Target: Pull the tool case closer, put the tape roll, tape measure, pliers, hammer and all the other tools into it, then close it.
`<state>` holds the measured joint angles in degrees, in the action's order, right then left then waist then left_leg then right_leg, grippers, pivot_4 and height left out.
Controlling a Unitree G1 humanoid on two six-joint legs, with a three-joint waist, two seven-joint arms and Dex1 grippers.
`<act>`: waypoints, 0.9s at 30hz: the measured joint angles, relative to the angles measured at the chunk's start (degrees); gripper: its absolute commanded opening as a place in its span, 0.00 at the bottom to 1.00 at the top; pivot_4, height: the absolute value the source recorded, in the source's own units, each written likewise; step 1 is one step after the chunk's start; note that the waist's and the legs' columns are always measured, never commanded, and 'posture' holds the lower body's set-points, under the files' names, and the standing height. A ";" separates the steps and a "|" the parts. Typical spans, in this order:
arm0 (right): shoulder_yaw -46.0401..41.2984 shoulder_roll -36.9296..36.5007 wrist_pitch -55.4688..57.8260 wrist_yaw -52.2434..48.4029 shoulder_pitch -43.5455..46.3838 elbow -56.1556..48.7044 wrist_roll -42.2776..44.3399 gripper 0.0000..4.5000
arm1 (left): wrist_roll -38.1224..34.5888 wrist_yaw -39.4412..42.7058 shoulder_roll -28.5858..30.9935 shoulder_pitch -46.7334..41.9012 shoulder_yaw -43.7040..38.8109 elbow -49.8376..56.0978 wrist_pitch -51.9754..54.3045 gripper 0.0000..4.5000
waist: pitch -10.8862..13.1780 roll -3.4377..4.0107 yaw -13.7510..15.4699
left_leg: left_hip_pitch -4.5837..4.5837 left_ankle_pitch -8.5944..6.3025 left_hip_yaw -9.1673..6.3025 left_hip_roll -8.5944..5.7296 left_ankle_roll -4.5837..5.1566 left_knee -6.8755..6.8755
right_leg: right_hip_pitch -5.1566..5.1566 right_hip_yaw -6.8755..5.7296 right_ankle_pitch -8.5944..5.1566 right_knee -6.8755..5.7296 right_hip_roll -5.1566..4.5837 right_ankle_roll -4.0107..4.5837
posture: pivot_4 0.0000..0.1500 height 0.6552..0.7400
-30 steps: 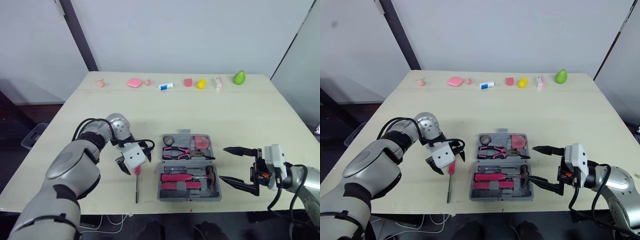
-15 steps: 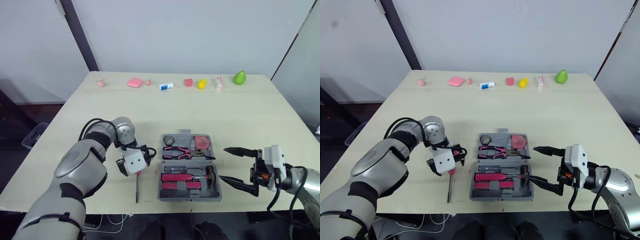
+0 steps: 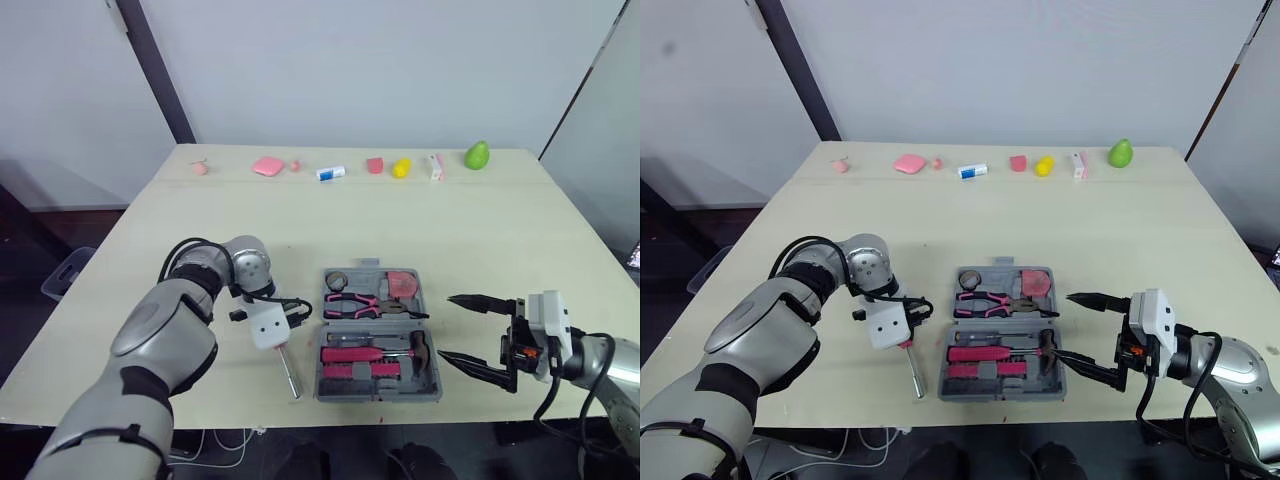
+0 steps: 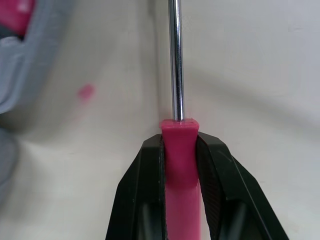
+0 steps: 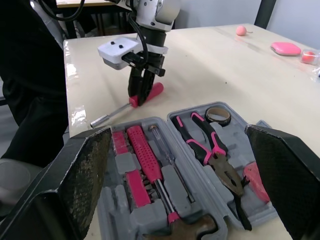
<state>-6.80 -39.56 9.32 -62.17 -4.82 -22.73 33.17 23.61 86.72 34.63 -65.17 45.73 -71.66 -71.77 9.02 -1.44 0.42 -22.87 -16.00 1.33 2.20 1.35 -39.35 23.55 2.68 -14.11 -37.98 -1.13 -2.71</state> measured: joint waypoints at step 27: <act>0.76 0.75 -0.65 -1.35 -0.25 -0.33 0.10 1.00 | -31.71 -20.81 22.20 45.76 -40.75 76.29 102.82 0.09 | 0.03 0.07 -0.99 | 0.11 0.01 -0.26 0.12 -0.01 -0.03 | -0.04 -0.05 -0.02 -0.13 -0.17 -0.03 | 1.00 1.00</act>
<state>-6.04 -38.80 8.67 -63.52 -5.06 -23.07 33.27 -8.10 65.91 56.83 -19.42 4.97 4.64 31.05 9.06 -1.37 -0.57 -22.75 -15.99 1.08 2.32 1.34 -39.38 23.52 2.62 -14.13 -38.12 -1.30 -2.75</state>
